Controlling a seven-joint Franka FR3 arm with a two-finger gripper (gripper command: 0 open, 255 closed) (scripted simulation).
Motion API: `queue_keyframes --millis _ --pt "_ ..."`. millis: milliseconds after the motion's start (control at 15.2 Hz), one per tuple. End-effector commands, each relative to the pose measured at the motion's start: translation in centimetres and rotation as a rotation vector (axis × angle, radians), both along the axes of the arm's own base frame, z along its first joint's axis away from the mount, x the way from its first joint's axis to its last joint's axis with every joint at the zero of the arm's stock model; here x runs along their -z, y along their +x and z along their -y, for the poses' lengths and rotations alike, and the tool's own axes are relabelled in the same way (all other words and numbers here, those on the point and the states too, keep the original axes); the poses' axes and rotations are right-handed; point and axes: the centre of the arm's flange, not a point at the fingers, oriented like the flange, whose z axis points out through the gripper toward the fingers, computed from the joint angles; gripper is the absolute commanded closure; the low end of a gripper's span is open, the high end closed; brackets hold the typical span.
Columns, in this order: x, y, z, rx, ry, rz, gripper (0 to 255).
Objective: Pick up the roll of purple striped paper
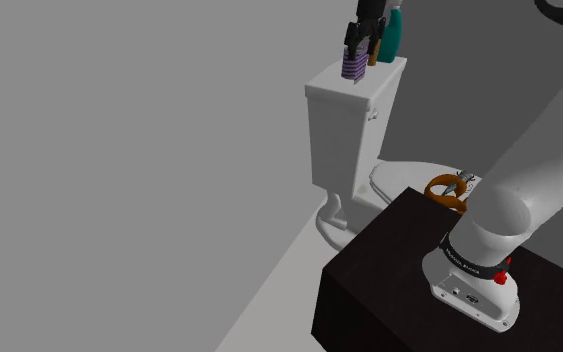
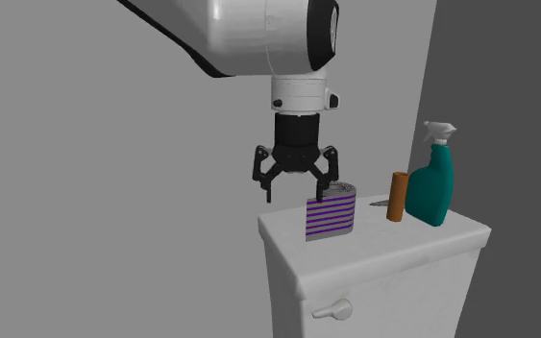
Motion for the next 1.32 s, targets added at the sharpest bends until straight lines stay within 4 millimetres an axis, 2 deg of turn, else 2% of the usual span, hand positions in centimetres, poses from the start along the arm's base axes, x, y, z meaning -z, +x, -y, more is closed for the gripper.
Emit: queue_keyframes --millis 0,528,990,1122,1188,1254 --pt "0.1 1.8 2.1 0.025 -0.003 -0.008 0" --pt "0.3 7.2 10.8 0.119 -0.014 -0.038 0" --pt "4.0 7.2 10.8 0.119 -0.014 -0.038 0" --pt "4.3 7.2 10.8 0.119 -0.014 -0.038 0" --pt "4.3 7.2 10.8 0.119 -0.014 -0.037 255" --pt "4.4 7.2 10.8 0.119 -0.014 -0.037 255"
